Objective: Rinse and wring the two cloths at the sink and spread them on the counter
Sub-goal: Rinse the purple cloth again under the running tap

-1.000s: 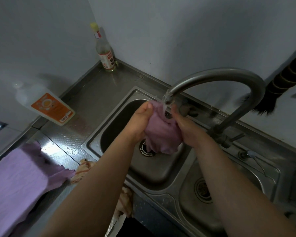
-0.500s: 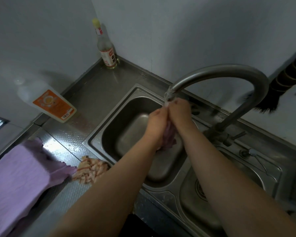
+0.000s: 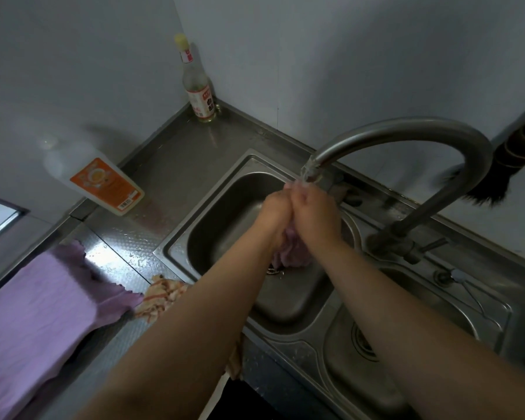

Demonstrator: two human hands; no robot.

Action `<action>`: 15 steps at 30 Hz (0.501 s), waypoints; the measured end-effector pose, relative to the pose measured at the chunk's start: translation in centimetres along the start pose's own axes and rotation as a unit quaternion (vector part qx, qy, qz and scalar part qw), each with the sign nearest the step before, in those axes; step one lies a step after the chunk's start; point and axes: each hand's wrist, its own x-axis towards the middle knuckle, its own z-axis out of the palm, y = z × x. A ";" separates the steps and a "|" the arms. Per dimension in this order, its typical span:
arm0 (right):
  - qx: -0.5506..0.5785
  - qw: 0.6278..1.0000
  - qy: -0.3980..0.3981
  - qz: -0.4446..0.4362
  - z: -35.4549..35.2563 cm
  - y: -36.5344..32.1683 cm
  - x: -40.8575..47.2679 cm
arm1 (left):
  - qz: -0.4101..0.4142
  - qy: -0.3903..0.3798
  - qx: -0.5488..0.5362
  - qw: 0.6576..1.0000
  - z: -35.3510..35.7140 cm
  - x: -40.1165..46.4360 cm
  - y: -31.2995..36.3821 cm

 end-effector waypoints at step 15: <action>0.107 0.967 -0.228 0.045 -4.0 2.3 1.6 | 0.199 -0.026 0.343 0.918 -1.6 0.8 1.7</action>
